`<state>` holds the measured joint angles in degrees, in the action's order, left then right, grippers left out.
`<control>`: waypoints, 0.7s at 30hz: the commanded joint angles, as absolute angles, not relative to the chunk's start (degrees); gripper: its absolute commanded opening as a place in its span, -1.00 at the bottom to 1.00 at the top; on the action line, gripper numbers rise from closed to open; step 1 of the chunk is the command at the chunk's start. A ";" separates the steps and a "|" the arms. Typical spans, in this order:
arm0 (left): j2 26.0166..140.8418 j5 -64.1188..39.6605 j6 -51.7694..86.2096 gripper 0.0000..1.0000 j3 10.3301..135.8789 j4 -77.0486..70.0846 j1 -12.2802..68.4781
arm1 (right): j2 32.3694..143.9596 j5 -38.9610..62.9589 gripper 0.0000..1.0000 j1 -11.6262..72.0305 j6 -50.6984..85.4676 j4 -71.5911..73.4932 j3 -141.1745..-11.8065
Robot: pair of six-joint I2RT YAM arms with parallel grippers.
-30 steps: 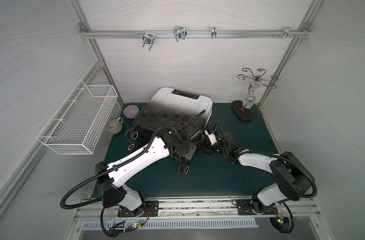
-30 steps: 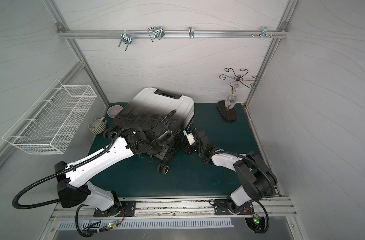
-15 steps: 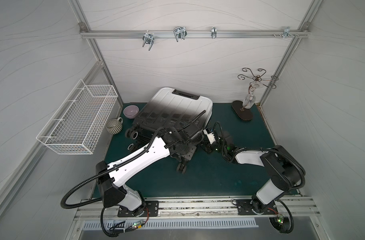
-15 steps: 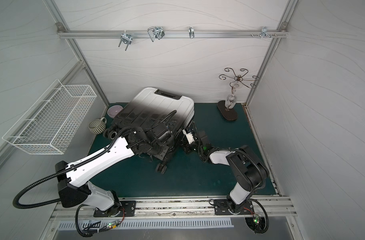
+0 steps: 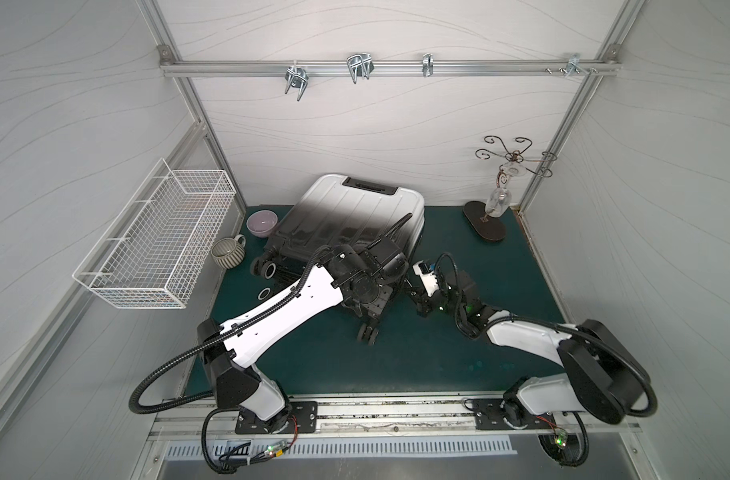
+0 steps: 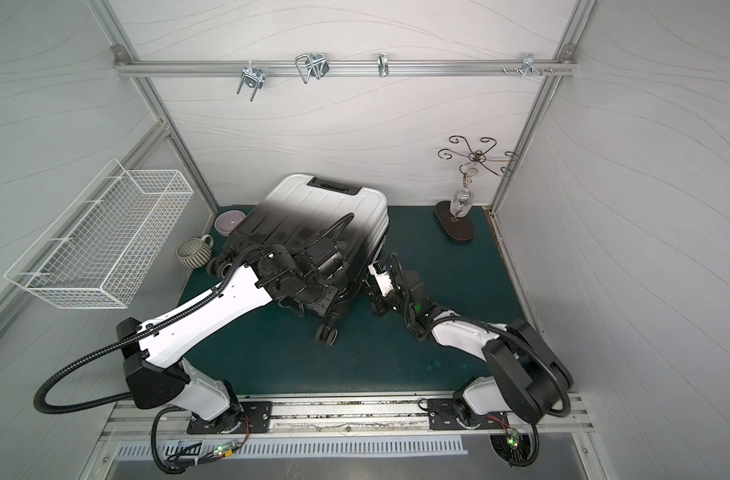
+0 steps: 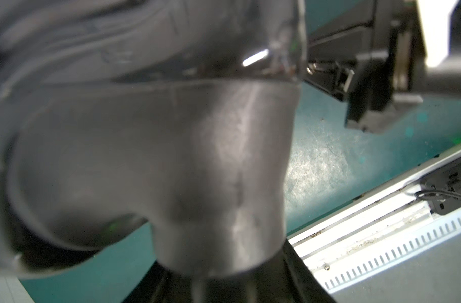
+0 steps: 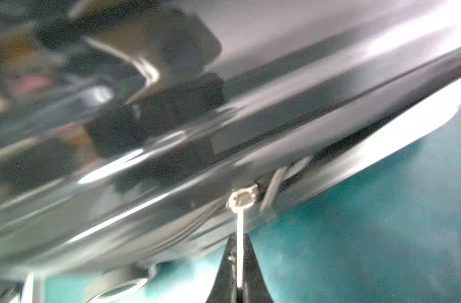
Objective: Close the suitcase zippers
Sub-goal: Zip the zipper on the suitcase.
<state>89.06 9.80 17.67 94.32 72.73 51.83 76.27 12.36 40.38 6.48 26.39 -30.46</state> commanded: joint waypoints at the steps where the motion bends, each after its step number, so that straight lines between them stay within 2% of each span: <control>1: 90.63 11.03 11.26 -1.00 100.36 64.30 51.17 | 68.72 10.87 -1.00 46.04 -0.30 18.65 -29.82; 6: 94.84 9.26 9.49 -1.00 108.82 64.51 50.11 | 63.61 9.45 -1.00 50.93 0.83 15.27 -29.53; 10: 98.61 4.23 10.83 -1.00 114.24 63.97 50.10 | 63.28 7.11 -1.00 54.46 8.69 20.43 -29.49; 21: 99.95 -2.14 20.23 -1.00 107.41 52.71 50.37 | 68.39 -21.35 -1.00 67.70 33.72 30.42 -28.94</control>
<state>98.91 0.43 18.31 105.60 72.82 50.39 68.58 -15.11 63.83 25.69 19.09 -28.47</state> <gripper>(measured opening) 0.442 0.050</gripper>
